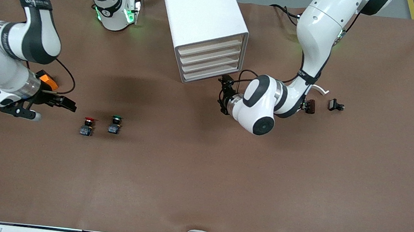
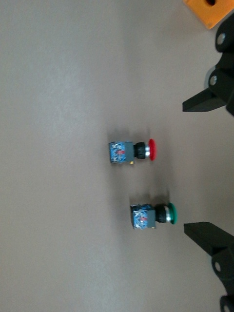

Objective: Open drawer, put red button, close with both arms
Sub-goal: 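Grip the drawer with the left gripper while the right gripper grasps the button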

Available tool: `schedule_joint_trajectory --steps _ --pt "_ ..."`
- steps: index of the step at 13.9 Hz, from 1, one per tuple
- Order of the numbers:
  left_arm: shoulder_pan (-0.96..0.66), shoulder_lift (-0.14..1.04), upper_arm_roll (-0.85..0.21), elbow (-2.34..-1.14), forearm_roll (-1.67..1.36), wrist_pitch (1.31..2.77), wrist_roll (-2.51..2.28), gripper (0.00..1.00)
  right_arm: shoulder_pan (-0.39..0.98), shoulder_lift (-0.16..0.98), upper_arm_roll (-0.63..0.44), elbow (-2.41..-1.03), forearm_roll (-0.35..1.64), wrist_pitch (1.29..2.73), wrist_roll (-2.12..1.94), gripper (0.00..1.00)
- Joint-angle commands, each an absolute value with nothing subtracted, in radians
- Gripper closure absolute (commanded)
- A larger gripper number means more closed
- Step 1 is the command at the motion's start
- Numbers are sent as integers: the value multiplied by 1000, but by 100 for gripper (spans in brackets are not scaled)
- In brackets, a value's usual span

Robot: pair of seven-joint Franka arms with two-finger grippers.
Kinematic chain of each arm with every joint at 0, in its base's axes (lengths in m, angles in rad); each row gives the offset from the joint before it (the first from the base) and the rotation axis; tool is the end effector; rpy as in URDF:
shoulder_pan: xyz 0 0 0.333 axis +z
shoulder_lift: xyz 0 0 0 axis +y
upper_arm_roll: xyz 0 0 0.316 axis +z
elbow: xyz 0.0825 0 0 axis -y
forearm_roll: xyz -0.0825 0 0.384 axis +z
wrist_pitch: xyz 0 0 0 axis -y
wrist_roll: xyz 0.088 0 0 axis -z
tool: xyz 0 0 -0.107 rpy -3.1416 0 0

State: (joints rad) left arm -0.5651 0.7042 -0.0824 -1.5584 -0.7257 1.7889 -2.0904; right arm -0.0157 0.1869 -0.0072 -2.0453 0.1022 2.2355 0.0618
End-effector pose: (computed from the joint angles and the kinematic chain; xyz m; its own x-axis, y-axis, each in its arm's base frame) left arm 0.4967 -0.4379 0.2245 -0.3078 0.9237 -0.2281 0.7010 0.0581 -0.7108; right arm 0.5818 -0.0102 0.3508 0.9892 -0.1468 -0.0040 -0.1467 -0.9860 -0.0791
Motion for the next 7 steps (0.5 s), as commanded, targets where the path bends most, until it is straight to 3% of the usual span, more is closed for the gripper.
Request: schedule_joint_trajectory --steps 1,7 --pt "-590 698 -81 -1560 -750 1752 -2153 0 -8 257 -9 -2054 87 2334 11 0" --pt "-644 710 -83 -1563 -804 1596 -2214 0 -21 386 -11 -2052 38 2500 -26 0"
